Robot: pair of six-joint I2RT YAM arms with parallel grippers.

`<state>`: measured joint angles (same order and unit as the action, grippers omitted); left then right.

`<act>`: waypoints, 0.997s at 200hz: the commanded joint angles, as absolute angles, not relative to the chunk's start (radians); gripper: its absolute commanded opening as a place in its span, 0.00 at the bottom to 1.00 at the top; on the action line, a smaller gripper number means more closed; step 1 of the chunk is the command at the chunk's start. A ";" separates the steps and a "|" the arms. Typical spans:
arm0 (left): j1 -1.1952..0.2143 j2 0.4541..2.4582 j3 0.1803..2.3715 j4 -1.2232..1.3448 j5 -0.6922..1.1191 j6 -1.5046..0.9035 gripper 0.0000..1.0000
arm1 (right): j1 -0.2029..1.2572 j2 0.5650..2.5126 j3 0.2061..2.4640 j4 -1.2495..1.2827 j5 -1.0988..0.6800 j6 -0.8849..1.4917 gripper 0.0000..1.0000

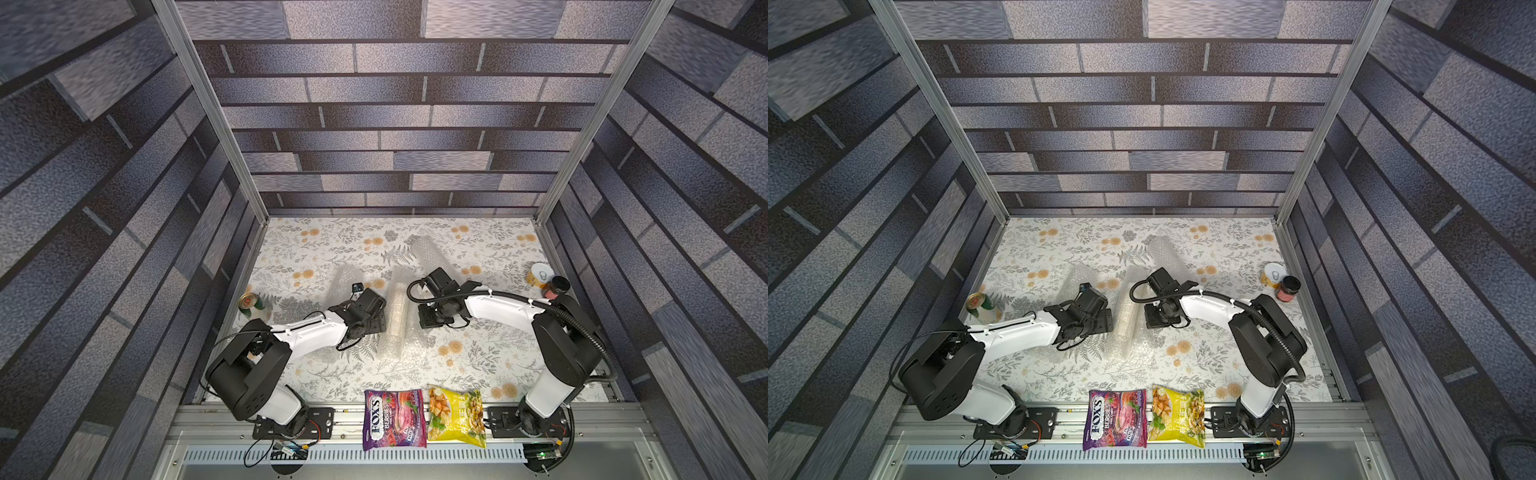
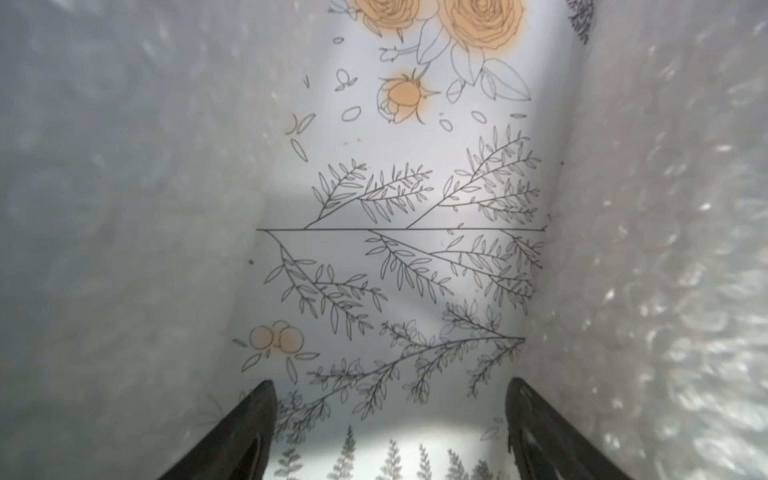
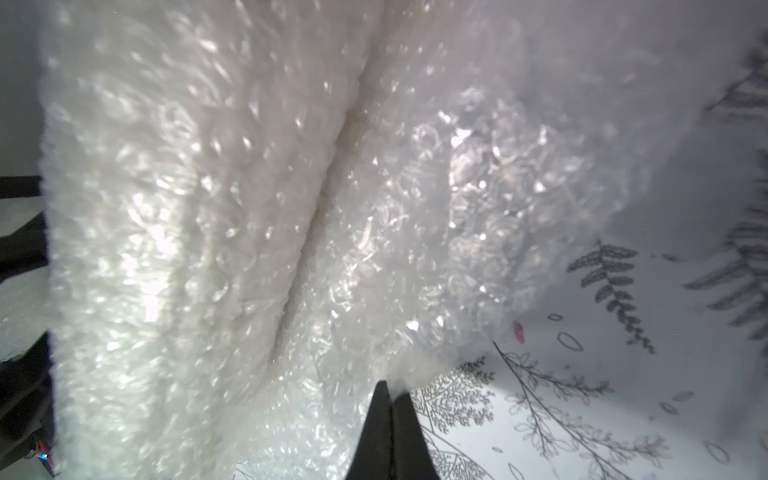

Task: Unwrap the vase from the bubble wrap
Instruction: Unwrap the bubble wrap at the center of the board.

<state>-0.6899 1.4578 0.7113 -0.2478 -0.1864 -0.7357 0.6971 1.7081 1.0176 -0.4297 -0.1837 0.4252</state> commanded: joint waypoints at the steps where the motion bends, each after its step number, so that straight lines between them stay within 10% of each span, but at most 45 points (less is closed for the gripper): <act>1: -0.694 1.356 0.758 -0.347 -0.245 -0.700 0.88 | 0.692 1.678 1.012 -0.438 -0.178 0.409 0.00; 199: -0.790 1.433 0.872 -0.265 -0.214 -0.584 0.86 | 0.677 1.584 1.106 -0.520 -0.118 0.325 0.00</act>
<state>-0.7860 1.4063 0.8307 -0.2508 -0.2108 -0.5865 0.6910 1.6131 1.0836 -0.4904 -0.1383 0.3428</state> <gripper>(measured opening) 0.859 0.050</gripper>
